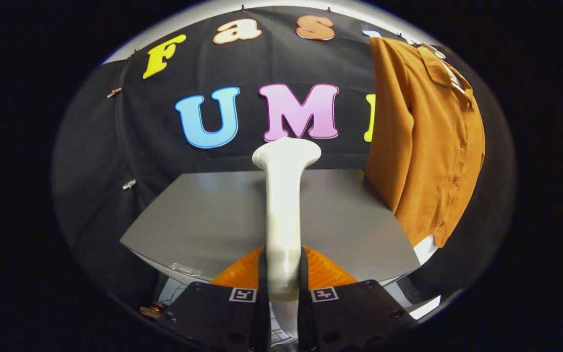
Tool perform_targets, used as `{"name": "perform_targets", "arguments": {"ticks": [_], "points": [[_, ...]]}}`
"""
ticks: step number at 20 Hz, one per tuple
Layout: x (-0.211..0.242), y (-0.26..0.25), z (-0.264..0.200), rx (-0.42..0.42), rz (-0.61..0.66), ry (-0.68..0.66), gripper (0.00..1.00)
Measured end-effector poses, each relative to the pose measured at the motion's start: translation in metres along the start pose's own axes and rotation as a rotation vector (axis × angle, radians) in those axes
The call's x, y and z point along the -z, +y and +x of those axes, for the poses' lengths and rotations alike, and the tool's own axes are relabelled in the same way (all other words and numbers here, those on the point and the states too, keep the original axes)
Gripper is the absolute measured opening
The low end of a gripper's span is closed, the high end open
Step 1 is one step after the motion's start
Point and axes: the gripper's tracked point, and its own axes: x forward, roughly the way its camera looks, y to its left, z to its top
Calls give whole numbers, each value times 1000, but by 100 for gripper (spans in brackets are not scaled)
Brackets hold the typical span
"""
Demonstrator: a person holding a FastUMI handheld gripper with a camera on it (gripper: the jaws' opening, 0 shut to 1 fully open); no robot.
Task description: Iron the clothes twice with a garment steamer, once on the left side and once on the right side.
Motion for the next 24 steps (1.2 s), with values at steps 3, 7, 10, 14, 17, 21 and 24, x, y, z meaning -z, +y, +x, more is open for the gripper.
{"name": "perform_targets", "arguments": {"ticks": [3,7,10,14,17,21,24], "points": [[-27,-8,-40,-19,-4,-134,25],[-70,-25,-98,-35,-27,-352,25],[-102,-50,-140,-24,-38,-502,25],[-127,-96,-178,-1,-48,-625,25],[-135,-139,-182,32,-11,-662,24],[-129,-190,-162,49,24,-663,25],[-122,-223,-136,58,35,-629,24]]}}
